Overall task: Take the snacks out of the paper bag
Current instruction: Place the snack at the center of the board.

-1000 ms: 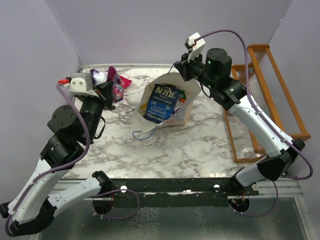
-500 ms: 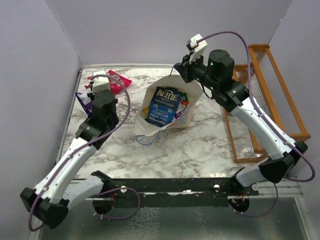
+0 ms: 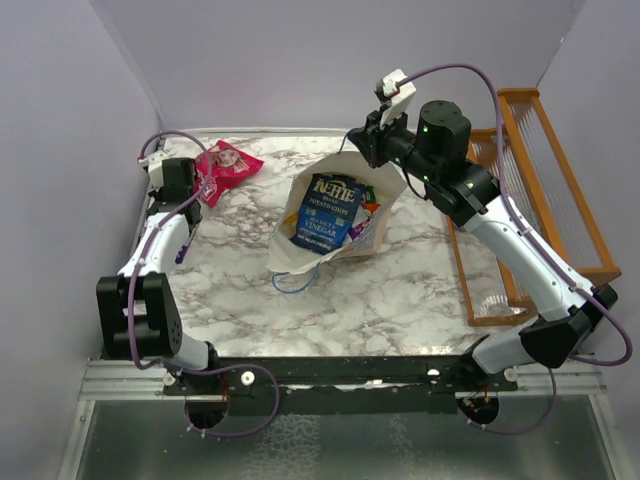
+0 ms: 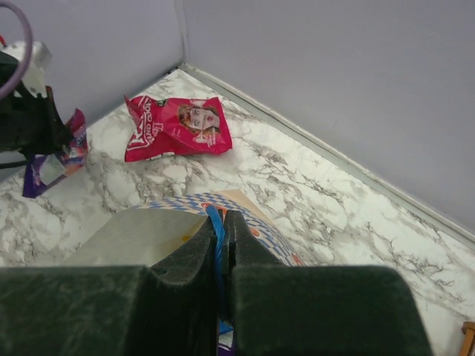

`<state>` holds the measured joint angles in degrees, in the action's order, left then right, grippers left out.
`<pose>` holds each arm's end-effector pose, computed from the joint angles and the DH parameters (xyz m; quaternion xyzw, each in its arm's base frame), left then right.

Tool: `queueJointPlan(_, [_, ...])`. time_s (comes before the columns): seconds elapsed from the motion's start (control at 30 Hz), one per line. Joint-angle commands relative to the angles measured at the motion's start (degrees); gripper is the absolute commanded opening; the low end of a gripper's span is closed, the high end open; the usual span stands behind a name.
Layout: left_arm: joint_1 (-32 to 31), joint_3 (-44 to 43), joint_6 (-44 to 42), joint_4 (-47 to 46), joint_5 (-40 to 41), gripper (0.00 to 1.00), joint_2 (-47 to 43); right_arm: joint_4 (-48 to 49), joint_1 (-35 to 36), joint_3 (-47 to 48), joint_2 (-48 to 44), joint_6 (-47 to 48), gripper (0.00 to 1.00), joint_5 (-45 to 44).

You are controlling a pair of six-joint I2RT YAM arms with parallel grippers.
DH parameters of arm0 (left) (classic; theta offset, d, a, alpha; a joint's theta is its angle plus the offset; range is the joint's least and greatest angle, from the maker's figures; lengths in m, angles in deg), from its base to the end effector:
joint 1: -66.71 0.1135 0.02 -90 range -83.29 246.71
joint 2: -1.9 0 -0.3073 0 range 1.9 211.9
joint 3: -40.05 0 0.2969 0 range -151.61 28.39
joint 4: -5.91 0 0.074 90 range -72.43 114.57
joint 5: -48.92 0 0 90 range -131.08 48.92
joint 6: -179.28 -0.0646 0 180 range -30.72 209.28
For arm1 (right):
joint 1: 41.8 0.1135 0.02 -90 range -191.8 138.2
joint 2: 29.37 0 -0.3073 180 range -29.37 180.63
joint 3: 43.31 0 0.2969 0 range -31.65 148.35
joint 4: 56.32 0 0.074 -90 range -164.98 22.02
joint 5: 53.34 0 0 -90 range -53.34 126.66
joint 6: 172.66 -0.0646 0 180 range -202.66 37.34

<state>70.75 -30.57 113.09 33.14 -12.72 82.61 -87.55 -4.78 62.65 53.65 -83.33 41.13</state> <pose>0.3637 0.0564 0.2854 -0.3146 0.8172 0.1424 0.4615 0.3108 0.2407 0.5143 -0.2600 0.7101 0.2391 0.6091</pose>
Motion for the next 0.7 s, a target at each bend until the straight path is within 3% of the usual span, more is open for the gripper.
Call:
queueJointPlan(0.0, [1.84,-2.28,4.37,0.89,-5.05,0.00,5.61,4.46,-0.12,0.74,-2.36,-1.44,0.02,2.35])
queueJointPlan(0.13, [3.38,-3.97,5.33,2.96,-10.57,0.00,8.92,4.61,-0.10,0.88,-2.43,-1.53,0.02,2.47])
queueJointPlan(0.17, [3.47,-4.04,4.69,2.85,-11.44,0.07,8.87,4.63,-0.09,0.87,-2.43,-1.61,0.02,2.62])
queueJointPlan(0.23, [3.92,-3.36,3.51,2.28,-12.25,0.30,7.75,4.55,-0.11,0.74,-2.59,-1.70,0.02,2.96])
queueJointPlan(0.4, [4.49,0.40,3.05,0.50,-12.06,0.57,-0.22,3.91,-0.10,-0.46,-2.97,-1.37,0.02,4.89])
queueJointPlan(0.57, [4.48,3.85,-0.41,-1.79,-23.38,0.70,-12.63,4.26,-0.11,-1.60,-3.62,-0.56,0.02,9.30])
queueJointPlan(0.67, [4.25,6.30,0.98,-3.45,-32.31,0.64,-21.01,4.62,-0.10,-2.44,-4.23,0.52,0.02,11.97])
